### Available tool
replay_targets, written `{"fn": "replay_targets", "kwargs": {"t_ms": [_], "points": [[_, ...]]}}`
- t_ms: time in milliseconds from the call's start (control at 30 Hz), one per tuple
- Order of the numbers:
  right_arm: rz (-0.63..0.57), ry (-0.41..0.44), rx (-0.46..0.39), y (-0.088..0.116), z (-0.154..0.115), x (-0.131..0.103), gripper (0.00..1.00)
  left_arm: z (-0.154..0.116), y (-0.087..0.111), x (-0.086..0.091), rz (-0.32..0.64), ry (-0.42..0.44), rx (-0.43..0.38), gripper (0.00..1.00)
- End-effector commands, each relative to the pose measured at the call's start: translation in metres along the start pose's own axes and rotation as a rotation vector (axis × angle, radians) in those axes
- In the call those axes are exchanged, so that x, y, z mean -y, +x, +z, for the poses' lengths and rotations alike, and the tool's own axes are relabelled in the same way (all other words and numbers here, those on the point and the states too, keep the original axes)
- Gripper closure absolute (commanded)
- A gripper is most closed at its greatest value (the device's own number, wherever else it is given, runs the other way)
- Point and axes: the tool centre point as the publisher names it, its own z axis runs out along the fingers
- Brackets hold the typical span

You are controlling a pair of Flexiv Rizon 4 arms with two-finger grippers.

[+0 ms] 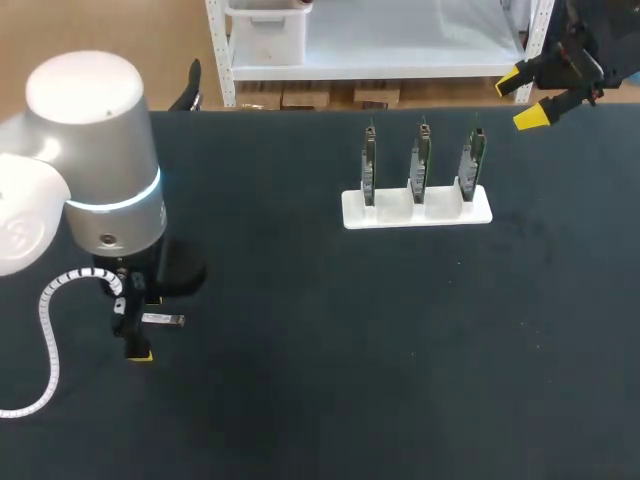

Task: Pick up the optical module with the left hand, and insert it into the network port with the right hand.

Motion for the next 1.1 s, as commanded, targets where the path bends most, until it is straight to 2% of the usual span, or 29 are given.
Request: {"fn": "replay_targets", "kwargs": {"t_ms": [33,67,100,200,233,733,867,1000,1100], "points": [[-0.002,0.006,0.0,0.0,0.0,-0.002,0.0,0.004,0.001,-0.004,-0.004,0.012,0.003,0.0],[-0.002,0.006,0.0,0.0,0.0,-0.002,0.0,0.004,0.001,-0.004,-0.005,0.014,0.003,0.0],[-0.002,0.006,0.0,0.0,0.0,-0.002,0.0,0.005,0.001,-0.004,-0.006,0.016,0.004,0.04],[-0.002,0.006,0.0,0.0,0.0,-0.002,0.0,0.007,0.001,-0.003,-0.007,0.022,0.004,0.63],[-0.002,0.006,0.0,0.0,0.0,-0.002,0.0,0.007,0.001,-0.003,-0.008,0.025,0.006,1.0],[-0.002,0.006,0.0,0.0,0.0,-0.002,0.0,0.009,0.002,0.001,0.006,0.041,-0.01,1.0],[-0.002,0.006,0.0,0.0,0.0,-0.002,0.0,0.006,0.003,0.003,0.005,0.08,0.037,1.0],[-0.002,0.006,0.0,0.0,0.0,-0.002,0.0,-0.008,-0.001,0.003,0.026,0.117,0.155,1.0],[-0.002,0.006,0.0,0.0,0.0,-0.002,0.0,-0.024,-0.006,-0.001,0.057,0.163,0.347,1.0]]}}
